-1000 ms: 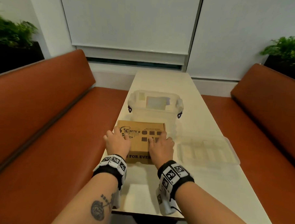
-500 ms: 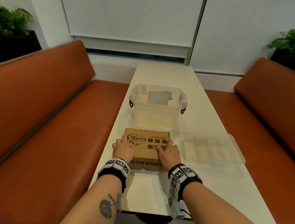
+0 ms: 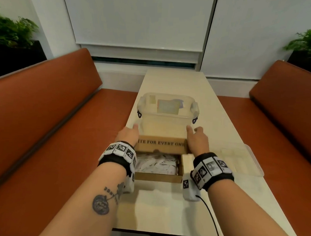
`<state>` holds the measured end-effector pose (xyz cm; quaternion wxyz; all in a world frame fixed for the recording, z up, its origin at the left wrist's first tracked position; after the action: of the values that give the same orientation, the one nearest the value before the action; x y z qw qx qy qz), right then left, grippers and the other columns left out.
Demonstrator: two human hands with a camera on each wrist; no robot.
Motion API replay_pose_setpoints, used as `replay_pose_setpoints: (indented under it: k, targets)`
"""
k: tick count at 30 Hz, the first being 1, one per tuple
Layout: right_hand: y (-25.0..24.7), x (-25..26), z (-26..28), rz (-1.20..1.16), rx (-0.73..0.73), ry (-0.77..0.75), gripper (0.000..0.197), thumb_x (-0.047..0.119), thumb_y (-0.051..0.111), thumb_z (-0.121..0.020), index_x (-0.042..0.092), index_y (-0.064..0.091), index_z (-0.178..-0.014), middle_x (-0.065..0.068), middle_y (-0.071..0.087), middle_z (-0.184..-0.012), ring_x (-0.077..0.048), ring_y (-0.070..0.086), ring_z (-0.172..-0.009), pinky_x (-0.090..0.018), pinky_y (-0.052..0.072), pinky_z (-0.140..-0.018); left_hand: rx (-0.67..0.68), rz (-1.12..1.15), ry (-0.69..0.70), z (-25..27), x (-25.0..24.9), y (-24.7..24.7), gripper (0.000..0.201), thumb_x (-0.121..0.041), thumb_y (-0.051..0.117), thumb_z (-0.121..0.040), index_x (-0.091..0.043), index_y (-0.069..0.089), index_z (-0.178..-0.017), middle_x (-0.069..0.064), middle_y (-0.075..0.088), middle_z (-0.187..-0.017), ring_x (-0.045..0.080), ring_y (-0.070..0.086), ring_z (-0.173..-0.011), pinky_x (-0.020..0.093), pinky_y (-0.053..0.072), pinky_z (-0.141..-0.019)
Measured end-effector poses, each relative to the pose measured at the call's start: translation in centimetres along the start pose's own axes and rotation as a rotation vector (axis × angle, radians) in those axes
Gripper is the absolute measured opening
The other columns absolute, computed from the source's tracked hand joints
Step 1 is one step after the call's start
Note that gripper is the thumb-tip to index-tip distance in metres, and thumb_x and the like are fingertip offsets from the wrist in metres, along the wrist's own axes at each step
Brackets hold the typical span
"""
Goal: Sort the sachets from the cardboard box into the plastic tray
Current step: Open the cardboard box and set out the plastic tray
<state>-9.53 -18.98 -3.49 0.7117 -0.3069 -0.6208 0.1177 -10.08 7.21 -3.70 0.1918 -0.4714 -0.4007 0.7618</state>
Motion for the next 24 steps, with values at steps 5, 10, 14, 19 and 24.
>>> replay_pose_setpoints:
  k: [5, 10, 14, 19, 24]
  targets:
    - [-1.0, 2.0, -2.0, -0.504, -0.021, -0.051, 0.043, 0.042, 0.051, -0.093, 0.011, 0.047, -0.122, -0.010, 0.059, -0.106, -0.019, 0.061, -0.072, -0.034, 0.054, -0.067, -0.214, 0.451, 0.257, -1.0, -2.4, -2.7, 0.044, -0.055, 0.046, -0.092, -0.014, 0.060, -0.103, 0.005, 0.062, -0.109, 0.018, 0.054, -0.091, 0.028, 0.042, -0.072]
    - [-0.5, 1.9, -3.0, -0.449, 0.004, -0.210, 0.069, 0.017, 0.068, -0.083, 0.021, 0.031, -0.141, -0.001, 0.051, -0.116, -0.005, 0.056, -0.088, -0.022, 0.048, -0.078, -0.116, 0.621, 0.412, -2.1, -1.9, -1.7, 0.059, -0.041, 0.078, -0.073, -0.027, 0.052, -0.124, -0.009, 0.055, -0.120, 0.009, 0.050, -0.109, 0.023, 0.043, -0.087]
    - [0.0, 0.7, -3.7, -0.229, -0.050, -0.164, 0.060, 0.011, 0.059, -0.088, 0.018, 0.032, -0.141, -0.010, 0.056, -0.124, -0.021, 0.055, -0.107, -0.028, 0.044, -0.088, -0.157, 0.540, 0.413, -3.9, -1.0, -1.4, 0.035, -0.021, 0.068, -0.086, -0.023, 0.057, -0.119, -0.003, 0.061, -0.117, 0.016, 0.056, -0.111, 0.032, 0.047, -0.092]
    - [0.1, 0.2, -4.5, -0.216, -0.092, -0.147, 0.027, 0.008, 0.050, -0.092, 0.014, 0.056, -0.118, -0.010, 0.062, -0.115, -0.020, 0.056, -0.099, -0.025, 0.041, -0.079, -0.208, 0.487, 0.418, -4.9, -1.2, -2.2, 0.019, -0.016, 0.049, -0.094, -0.015, 0.066, -0.102, 0.001, 0.068, -0.100, 0.023, 0.062, -0.094, 0.041, 0.053, -0.083]
    - [-0.2, 0.3, -5.2, -0.185, -0.117, -0.156, 0.016, 0.003, 0.048, -0.089, 0.018, 0.054, -0.094, -0.007, 0.062, -0.095, -0.021, 0.055, -0.085, -0.025, 0.039, -0.069, -0.259, 0.355, 0.437, -5.4, -2.0, -2.7, 0.021, -0.019, 0.048, -0.097, -0.011, 0.066, -0.104, 0.007, 0.068, -0.099, 0.022, 0.059, -0.086, 0.031, 0.046, -0.072]
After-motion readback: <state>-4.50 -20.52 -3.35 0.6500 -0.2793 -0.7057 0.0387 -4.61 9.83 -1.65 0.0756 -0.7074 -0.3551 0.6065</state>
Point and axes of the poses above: each hand's wrist, its own z-axis away from the middle knuckle, its own y-axis out of the palm, x = y × z, the point moved 6 cm from there along -z, towards the middle knuckle
